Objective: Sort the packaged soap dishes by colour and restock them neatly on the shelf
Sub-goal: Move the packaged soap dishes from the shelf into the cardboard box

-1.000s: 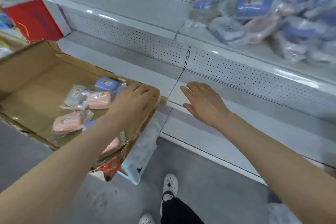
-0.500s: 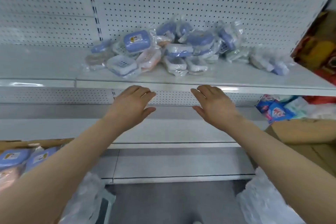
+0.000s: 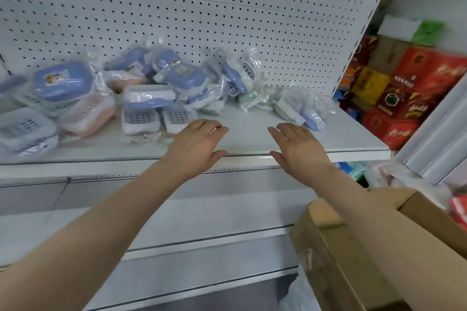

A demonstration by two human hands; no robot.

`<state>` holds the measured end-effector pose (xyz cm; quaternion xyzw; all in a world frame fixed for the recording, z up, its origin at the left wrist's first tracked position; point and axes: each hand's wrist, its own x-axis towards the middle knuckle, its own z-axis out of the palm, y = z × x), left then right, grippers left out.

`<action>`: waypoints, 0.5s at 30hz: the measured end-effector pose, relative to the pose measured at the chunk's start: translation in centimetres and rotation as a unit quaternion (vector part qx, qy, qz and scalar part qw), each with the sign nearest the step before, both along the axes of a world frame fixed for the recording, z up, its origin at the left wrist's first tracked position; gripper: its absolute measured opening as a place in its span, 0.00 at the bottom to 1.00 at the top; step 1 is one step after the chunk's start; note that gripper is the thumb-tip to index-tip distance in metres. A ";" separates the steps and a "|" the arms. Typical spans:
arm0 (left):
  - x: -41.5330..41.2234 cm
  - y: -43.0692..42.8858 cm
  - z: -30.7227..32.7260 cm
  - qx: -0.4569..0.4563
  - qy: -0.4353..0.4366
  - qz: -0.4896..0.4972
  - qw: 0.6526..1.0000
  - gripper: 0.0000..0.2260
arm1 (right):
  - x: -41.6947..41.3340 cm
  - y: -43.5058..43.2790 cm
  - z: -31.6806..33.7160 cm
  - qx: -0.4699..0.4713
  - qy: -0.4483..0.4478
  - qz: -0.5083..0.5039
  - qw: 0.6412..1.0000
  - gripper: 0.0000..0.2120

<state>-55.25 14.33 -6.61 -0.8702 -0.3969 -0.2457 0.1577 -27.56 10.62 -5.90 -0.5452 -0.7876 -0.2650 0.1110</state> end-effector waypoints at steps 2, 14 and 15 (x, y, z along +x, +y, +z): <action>2.3 1.5 -0.3 -0.010 0.008 -0.014 1.000 0.24 | 2.1 1.3 -0.3 -0.013 0.010 -0.020 1.000 0.28; 13.5 14.5 -0.3 -0.026 0.047 -0.107 0.993 0.28 | 11.1 10.1 0.1 -0.073 0.041 -0.233 0.969 0.32; 14.6 15.6 -0.1 -0.029 0.050 -0.116 0.992 0.28 | 11.7 10.8 0.2 -0.081 0.048 -0.253 0.963 0.32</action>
